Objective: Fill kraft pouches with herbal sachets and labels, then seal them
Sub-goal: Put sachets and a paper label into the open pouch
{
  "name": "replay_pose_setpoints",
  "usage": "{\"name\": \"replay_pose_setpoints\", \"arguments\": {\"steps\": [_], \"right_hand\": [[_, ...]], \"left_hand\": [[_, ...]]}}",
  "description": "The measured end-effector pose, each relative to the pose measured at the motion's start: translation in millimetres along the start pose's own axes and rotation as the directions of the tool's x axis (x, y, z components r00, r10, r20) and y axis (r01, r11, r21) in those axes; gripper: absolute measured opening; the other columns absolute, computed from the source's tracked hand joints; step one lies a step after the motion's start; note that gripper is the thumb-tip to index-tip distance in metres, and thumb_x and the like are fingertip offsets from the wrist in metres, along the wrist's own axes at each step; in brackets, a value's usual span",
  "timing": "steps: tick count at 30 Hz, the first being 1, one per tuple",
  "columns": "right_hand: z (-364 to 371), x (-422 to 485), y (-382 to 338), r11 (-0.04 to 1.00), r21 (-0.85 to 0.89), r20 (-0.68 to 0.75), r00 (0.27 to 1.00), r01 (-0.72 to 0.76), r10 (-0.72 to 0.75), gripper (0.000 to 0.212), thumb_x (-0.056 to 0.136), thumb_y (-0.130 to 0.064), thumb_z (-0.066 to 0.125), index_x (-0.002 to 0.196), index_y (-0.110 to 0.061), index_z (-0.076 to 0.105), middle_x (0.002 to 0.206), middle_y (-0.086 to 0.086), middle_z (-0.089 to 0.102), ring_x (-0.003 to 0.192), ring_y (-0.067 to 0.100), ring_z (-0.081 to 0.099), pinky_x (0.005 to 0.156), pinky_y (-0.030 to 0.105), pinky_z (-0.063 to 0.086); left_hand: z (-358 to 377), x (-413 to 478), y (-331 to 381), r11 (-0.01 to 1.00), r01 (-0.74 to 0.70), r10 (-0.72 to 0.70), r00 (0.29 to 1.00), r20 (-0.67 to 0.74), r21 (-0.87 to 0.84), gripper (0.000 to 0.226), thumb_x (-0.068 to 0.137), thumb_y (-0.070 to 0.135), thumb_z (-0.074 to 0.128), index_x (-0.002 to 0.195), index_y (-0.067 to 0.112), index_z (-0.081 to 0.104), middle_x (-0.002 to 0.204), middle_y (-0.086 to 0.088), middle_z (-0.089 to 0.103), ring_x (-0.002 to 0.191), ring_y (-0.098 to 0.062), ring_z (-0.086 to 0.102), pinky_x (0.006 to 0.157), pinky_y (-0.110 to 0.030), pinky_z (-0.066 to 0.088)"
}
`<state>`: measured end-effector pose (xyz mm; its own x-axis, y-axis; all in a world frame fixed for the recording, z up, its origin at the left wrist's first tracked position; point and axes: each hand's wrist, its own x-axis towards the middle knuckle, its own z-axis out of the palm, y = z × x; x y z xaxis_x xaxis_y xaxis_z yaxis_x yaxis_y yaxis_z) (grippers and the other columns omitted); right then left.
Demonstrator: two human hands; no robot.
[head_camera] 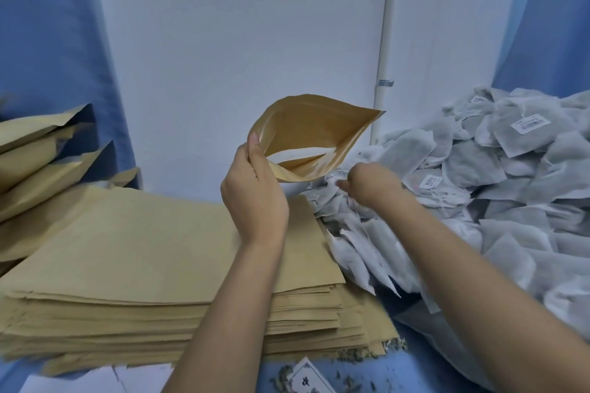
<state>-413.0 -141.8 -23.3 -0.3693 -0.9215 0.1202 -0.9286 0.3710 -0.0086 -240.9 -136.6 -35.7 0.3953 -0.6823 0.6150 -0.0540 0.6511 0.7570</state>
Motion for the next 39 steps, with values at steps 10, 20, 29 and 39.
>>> {"name": "replay_pose_setpoints", "arguments": {"steps": [10, 20, 29, 39], "right_hand": [[107, 55, -9, 0.974, -0.115, 0.117, 0.976, 0.195, -0.181, 0.058, 0.099, -0.036, 0.039, 0.147, -0.047, 0.009, 0.16, -0.002, -0.006, 0.142, 0.041, 0.011, 0.107, 0.06, 0.029], [102, 44, 3, 0.98, 0.2, -0.105, 0.994, 0.002, 0.02, 0.043, 0.09, -0.019, 0.052, 0.131, -0.025, 0.042, 0.121, 0.014, 0.058, 0.11, 0.032, 0.056, 0.084, 0.033, 0.042], [82, -14, 18, 0.84, 0.533, -0.152, 0.964, -0.107, 0.219, 0.032, 0.087, -0.001, 0.047, 0.117, -0.011, 0.052, 0.11, 0.024, 0.062, 0.101, 0.036, 0.058, 0.07, 0.028, 0.033], [72, -145, -6, 0.667, 0.741, -0.282, 0.938, 0.078, 0.204, 0.026, 0.084, 0.004, 0.043, 0.094, -0.02, 0.042, 0.073, 0.002, 0.052, 0.067, 0.016, 0.049, 0.046, 0.014, 0.032]], "left_hand": [[-5, 3, -19, 1.0, 0.014, -0.014, 1.0, 0.01, -0.004, 0.042, 0.101, 0.033, 0.039, 0.059, 0.028, 0.037, 0.045, 0.02, 0.045, 0.049, -0.002, 0.041, 0.048, -0.013, 0.031], [-16, 5, -20, 0.998, 0.056, -0.058, 0.998, -0.039, -0.035, 0.039, 0.101, 0.034, 0.039, 0.064, 0.024, 0.04, 0.046, 0.023, 0.047, 0.049, 0.0, 0.043, 0.048, -0.012, 0.032], [-38, 0, 15, 0.996, 0.063, -0.067, 0.997, -0.05, -0.068, 0.039, 0.101, 0.033, 0.039, 0.069, 0.015, 0.05, 0.045, 0.016, 0.046, 0.05, 0.004, 0.044, 0.05, -0.009, 0.033], [-96, -61, 56, 0.998, 0.002, 0.001, 0.999, 0.047, -0.066, 0.037, 0.101, 0.031, 0.039, 0.079, 0.011, 0.059, 0.052, 0.025, 0.05, 0.052, 0.005, 0.046, 0.051, -0.007, 0.033]]}}
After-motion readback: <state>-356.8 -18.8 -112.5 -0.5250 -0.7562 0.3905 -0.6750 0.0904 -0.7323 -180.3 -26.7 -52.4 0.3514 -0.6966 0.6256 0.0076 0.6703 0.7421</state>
